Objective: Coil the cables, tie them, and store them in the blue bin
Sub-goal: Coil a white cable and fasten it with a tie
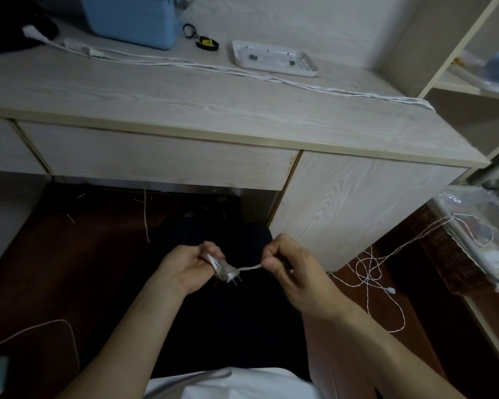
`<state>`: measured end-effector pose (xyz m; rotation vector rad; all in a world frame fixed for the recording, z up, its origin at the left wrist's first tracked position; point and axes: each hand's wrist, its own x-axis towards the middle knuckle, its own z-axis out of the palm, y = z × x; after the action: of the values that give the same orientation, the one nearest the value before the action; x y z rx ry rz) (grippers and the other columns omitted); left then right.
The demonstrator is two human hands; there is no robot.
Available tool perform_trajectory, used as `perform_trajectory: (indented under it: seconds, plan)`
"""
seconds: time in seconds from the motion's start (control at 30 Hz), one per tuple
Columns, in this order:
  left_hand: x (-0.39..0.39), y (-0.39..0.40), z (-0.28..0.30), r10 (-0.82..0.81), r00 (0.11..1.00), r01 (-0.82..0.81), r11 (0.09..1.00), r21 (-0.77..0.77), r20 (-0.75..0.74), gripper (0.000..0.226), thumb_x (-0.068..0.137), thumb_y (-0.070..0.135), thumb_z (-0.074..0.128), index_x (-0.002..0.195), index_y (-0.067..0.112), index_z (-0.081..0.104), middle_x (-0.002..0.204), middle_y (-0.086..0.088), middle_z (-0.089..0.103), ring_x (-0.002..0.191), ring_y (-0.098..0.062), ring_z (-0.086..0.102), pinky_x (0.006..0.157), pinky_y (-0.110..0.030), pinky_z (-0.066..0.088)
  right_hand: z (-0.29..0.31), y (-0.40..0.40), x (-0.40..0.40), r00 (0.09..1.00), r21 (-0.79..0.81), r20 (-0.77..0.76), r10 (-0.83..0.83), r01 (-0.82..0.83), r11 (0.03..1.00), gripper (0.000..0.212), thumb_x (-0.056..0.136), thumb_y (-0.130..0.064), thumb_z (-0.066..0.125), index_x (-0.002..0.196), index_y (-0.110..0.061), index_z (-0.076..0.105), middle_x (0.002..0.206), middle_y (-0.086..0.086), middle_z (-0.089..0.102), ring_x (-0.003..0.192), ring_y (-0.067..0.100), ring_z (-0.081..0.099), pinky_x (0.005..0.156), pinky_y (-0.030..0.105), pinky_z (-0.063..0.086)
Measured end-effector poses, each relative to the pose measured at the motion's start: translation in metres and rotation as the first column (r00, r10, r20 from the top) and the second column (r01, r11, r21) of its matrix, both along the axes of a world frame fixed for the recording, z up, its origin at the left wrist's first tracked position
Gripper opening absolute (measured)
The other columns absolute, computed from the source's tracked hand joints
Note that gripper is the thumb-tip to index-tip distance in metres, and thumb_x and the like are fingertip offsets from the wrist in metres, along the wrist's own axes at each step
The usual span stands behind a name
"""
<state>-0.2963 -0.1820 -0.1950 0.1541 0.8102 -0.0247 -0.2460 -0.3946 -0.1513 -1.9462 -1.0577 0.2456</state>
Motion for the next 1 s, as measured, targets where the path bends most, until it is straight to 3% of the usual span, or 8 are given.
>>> perform_trajectory:
  seconds: [0.2,0.3,0.53,0.7,0.8,0.87,0.93,1.0]
  plan:
    - [-0.010,0.021,-0.012,0.082,0.996,-0.066,0.953,-0.294,0.041,0.042,0.093,0.007,0.037,0.052,0.012,0.040,0.045,0.007,0.025,0.033,-0.007,0.018,0.036,-0.019,0.018,-0.003,-0.001,-0.003,0.979,0.039,-0.205,-0.002,0.010,0.999,0.021,0.105,-0.026,0.042,0.097,-0.010,0.052,0.074,-0.009,0.062,0.059,0.008,0.057,0.058,0.023,0.043]
    - [-0.010,0.029,-0.011,0.109,0.992,-0.085,0.951,-0.297,0.066,0.046,0.094,0.012,0.035,0.048,0.017,0.028,0.039,0.005,0.022,0.031,-0.007,0.012,0.032,-0.020,0.011,-0.005,0.003,-0.005,0.958,0.081,-0.286,-0.007,0.031,0.996,0.020,0.105,-0.025,0.037,0.102,-0.007,0.047,0.094,0.001,0.071,0.060,0.024,0.066,0.055,0.025,0.045]
    - [-0.005,0.031,-0.006,0.372,0.920,-0.347,0.920,-0.183,0.124,0.042,0.099,0.009,0.024,0.059,0.019,0.032,0.051,0.006,0.025,0.040,-0.009,0.020,0.046,-0.020,0.023,-0.002,-0.005,0.003,0.944,0.013,-0.329,0.031,-0.028,1.000,0.012,0.104,-0.019,0.046,0.099,-0.011,0.053,0.085,0.007,0.071,0.057,0.017,0.059,0.056,0.025,0.046]
    - [0.012,0.012,-0.003,0.306,0.939,-0.334,0.917,0.219,0.155,0.033,0.106,0.016,0.027,0.074,0.016,0.038,0.051,0.006,0.032,0.043,-0.010,0.028,0.057,-0.024,0.026,0.000,0.005,-0.012,0.964,-0.106,-0.243,0.106,-0.135,0.985,0.013,0.103,-0.021,0.052,0.098,-0.011,0.058,0.079,0.000,0.071,0.056,0.007,0.056,0.057,0.021,0.045]
    - [0.013,-0.007,0.002,0.111,0.981,-0.185,0.782,0.596,0.158,0.025,0.104,0.009,0.036,0.081,0.014,0.043,0.051,0.005,0.040,0.043,-0.009,0.035,0.053,-0.025,0.031,0.001,0.005,-0.014,0.974,-0.064,-0.210,0.080,-0.095,0.993,0.013,0.102,-0.019,0.055,0.097,-0.009,0.061,0.075,-0.002,0.069,0.058,0.005,0.059,0.060,0.014,0.043]
    - [0.007,-0.019,0.010,-0.140,0.987,0.023,0.601,0.799,0.077,0.018,0.103,0.010,0.040,0.088,0.008,0.049,0.055,0.000,0.046,0.049,-0.013,0.041,0.054,-0.027,0.034,0.001,0.005,-0.012,0.983,-0.017,-0.182,0.032,-0.036,0.999,0.012,0.100,-0.018,0.058,0.096,-0.008,0.063,0.074,-0.005,0.066,0.061,0.003,0.060,0.061,0.011,0.042]
    - [-0.002,-0.022,0.018,-0.424,0.903,0.240,0.365,0.899,-0.069,0.026,0.105,0.021,0.039,0.095,0.003,0.056,0.056,-0.005,0.054,0.054,-0.017,0.049,0.058,-0.029,0.038,-0.001,0.005,-0.009,0.987,0.033,-0.150,-0.049,0.055,0.998,0.009,0.098,-0.018,0.061,0.094,-0.010,0.064,0.072,-0.013,0.062,0.062,0.003,0.059,0.061,0.011,0.041]
    - [-0.012,-0.024,0.028,-0.686,0.712,0.363,0.176,0.915,-0.150,0.047,0.107,0.038,0.031,0.093,0.003,0.061,0.057,-0.010,0.057,0.053,-0.018,0.052,0.056,-0.028,0.041,-0.003,0.005,-0.003,0.983,0.063,-0.120,-0.139,0.148,0.987,0.009,0.096,-0.018,0.064,0.091,-0.011,0.066,0.072,-0.017,0.060,0.063,0.003,0.058,0.060,0.011,0.040]
